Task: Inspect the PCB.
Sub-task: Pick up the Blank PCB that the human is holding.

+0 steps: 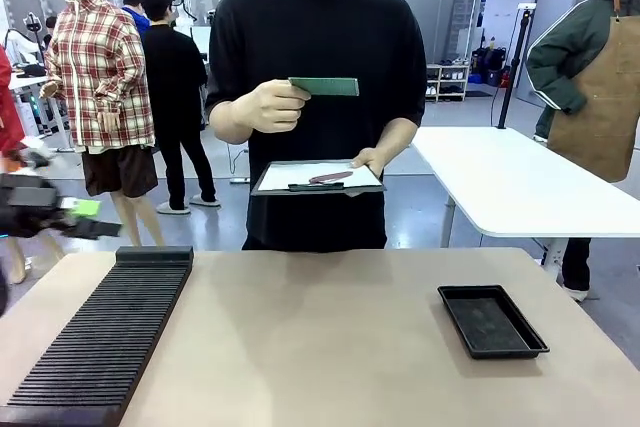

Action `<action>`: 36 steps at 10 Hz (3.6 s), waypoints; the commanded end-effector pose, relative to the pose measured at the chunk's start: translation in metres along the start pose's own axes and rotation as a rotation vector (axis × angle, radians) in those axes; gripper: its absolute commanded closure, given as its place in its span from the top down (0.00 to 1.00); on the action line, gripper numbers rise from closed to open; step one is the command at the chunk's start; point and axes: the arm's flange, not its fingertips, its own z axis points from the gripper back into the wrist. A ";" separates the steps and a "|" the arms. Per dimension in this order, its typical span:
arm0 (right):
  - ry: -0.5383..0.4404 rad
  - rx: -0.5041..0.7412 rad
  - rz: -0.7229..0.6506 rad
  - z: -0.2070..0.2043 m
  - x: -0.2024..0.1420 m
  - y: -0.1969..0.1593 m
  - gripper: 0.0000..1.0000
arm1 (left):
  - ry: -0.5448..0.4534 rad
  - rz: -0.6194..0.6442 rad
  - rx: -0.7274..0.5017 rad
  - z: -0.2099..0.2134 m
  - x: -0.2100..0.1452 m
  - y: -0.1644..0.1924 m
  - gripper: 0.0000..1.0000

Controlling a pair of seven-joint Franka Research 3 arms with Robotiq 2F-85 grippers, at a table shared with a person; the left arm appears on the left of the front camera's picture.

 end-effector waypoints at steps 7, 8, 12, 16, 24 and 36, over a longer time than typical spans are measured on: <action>-0.010 0.009 0.018 0.001 0.000 0.000 1.00 | 0.053 0.174 0.384 0.080 -0.061 -0.198 1.00; -0.010 0.009 0.018 0.001 0.000 0.000 1.00 | 0.027 0.152 0.375 0.084 -0.058 -0.199 1.00; -0.010 0.009 0.018 0.001 0.000 0.000 1.00 | 0.020 0.146 0.395 0.084 -0.061 -0.200 1.00; -0.010 0.009 0.018 0.001 0.000 0.000 1.00 | 0.020 0.146 0.395 0.084 -0.061 -0.200 1.00; -0.010 0.009 0.018 0.001 0.000 0.000 1.00 | 0.020 0.146 0.395 0.084 -0.061 -0.200 1.00; -0.010 0.009 0.018 0.001 0.000 0.000 1.00 | 0.020 0.146 0.395 0.084 -0.061 -0.200 1.00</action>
